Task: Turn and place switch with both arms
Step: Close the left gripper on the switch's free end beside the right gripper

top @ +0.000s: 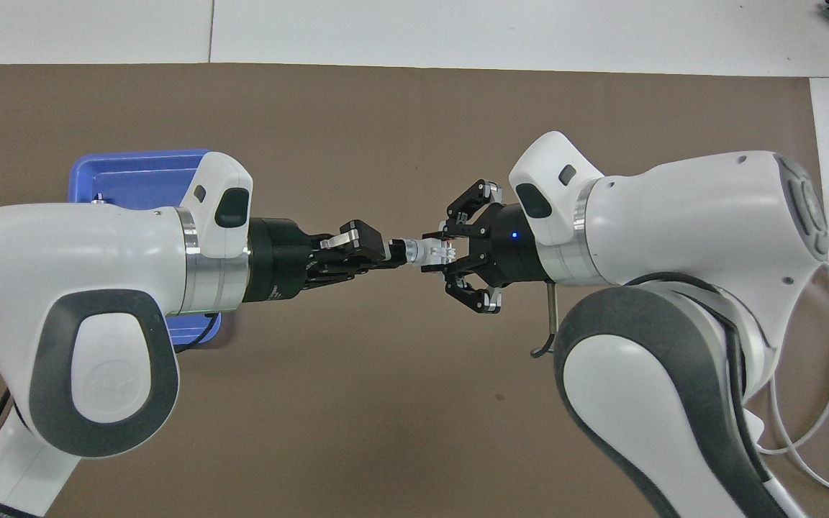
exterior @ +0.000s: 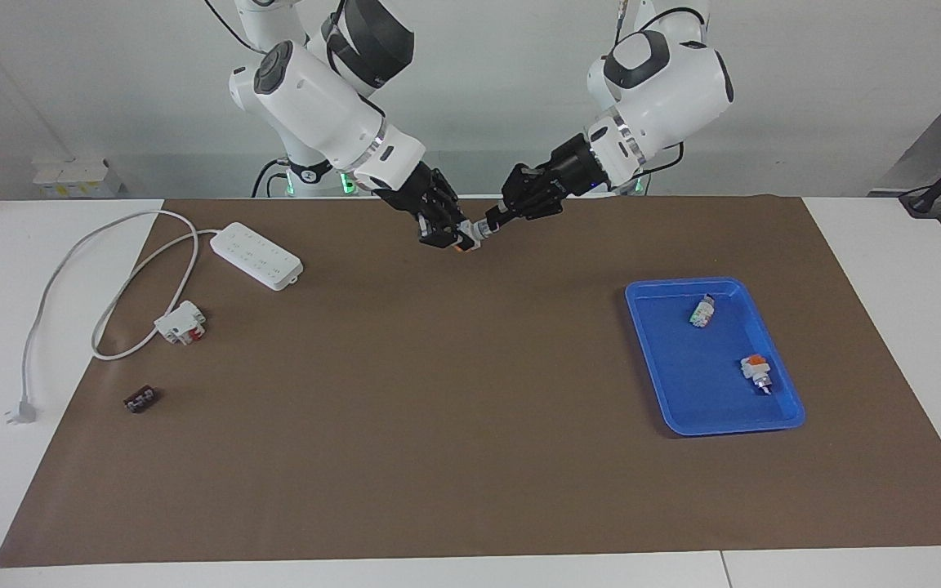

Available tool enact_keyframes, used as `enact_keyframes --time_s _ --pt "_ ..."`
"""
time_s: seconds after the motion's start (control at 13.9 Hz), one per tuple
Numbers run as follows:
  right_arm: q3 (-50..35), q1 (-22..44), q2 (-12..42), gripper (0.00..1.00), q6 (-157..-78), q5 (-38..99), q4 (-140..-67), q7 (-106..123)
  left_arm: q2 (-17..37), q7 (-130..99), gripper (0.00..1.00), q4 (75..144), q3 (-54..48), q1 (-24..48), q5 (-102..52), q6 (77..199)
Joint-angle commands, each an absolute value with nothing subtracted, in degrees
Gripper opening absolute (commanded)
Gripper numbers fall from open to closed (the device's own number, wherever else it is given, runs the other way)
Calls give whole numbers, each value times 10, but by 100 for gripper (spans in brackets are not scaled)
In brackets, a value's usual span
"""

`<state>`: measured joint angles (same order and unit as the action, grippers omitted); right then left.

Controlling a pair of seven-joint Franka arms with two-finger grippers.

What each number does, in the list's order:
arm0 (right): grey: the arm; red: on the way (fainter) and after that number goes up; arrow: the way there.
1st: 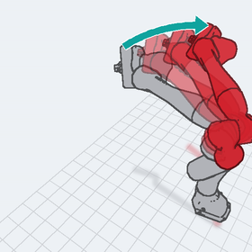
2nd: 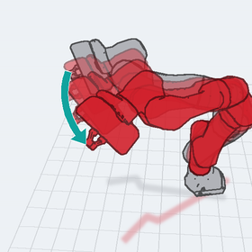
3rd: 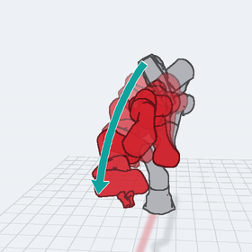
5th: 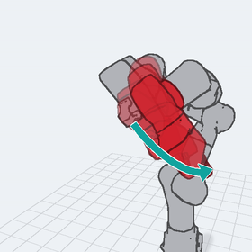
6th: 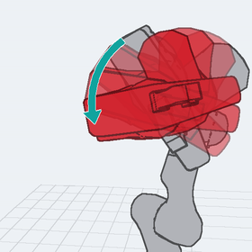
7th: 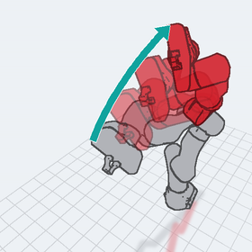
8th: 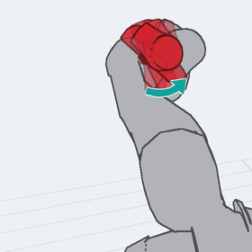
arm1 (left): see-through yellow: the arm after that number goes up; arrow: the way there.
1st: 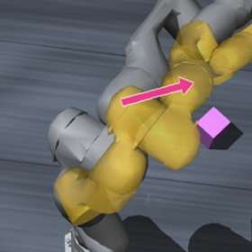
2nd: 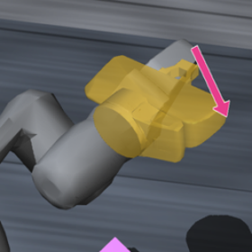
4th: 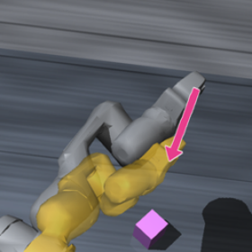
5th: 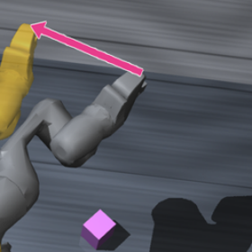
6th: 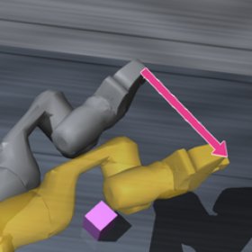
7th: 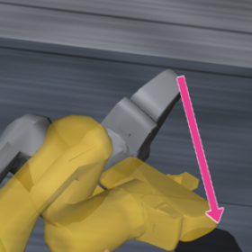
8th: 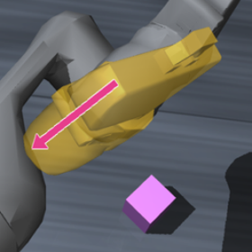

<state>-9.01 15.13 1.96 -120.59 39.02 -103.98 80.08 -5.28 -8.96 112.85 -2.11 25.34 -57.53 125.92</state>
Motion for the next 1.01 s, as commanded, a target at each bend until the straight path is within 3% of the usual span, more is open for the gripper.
enact_keyframes --time_s 0.0,0.94 --pt "-91 157 4 0 -1216 403 -1056 794 -57 3 0 1144 -14 270 -575 1276" --pt "-91 156 4 0 -1215 403 -1056 794 -61 330 0 1154 -15 291 -486 1268"
